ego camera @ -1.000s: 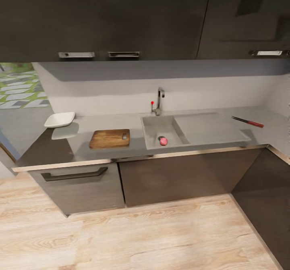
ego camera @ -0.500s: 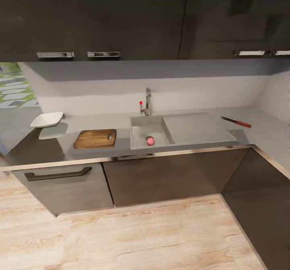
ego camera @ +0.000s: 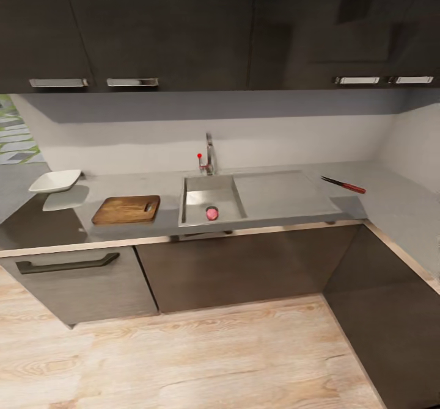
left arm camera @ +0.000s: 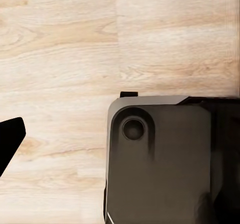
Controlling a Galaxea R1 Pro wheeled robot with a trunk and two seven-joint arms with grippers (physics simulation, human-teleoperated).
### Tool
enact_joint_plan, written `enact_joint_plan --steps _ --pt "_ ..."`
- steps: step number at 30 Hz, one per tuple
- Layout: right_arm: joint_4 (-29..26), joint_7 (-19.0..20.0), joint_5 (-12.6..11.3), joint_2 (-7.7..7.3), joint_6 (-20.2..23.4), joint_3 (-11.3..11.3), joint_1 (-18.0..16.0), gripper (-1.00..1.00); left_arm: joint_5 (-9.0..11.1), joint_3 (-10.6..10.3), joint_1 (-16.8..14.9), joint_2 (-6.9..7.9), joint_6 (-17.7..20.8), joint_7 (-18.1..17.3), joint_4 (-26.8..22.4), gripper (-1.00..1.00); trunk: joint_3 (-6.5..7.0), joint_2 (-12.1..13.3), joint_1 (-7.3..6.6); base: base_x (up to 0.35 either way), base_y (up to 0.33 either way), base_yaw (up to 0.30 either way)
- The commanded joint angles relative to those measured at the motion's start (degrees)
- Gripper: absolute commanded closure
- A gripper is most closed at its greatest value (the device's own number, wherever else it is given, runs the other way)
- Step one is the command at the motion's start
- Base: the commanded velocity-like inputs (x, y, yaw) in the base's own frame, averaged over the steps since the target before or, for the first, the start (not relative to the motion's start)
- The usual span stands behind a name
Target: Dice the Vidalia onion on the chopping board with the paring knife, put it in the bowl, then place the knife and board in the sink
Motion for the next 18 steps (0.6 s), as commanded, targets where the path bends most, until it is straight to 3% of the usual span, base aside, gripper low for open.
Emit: enact_joint_plan --steps 1,10,18 --pt "-0.08 0.1 -0.54 -0.06 -0.06 0.32 0.01 -1.0 0.02 -0.03 -0.02 0.0 -0.18 0.2 0.02 -1.0 -0.1 -0.1 0.03 0.0 -0.084 0.0" --pt "-0.17 -0.16 -0.81 0.01 -0.08 0.28 -0.01 -1.0 0.02 -0.03 -0.02 0.07 -0.2 0.2 0.02 -1.0 -0.1 -0.1 0.03 0.0 -0.024 0.007" --pt "-0.17 -0.25 -0.87 0.2 -0.05 0.24 0.02 -1.0 0.02 -0.03 -0.02 0.07 -0.18 0.2 0.02 -1.0 -0.1 -0.1 0.03 0.0 -0.001 0.21"
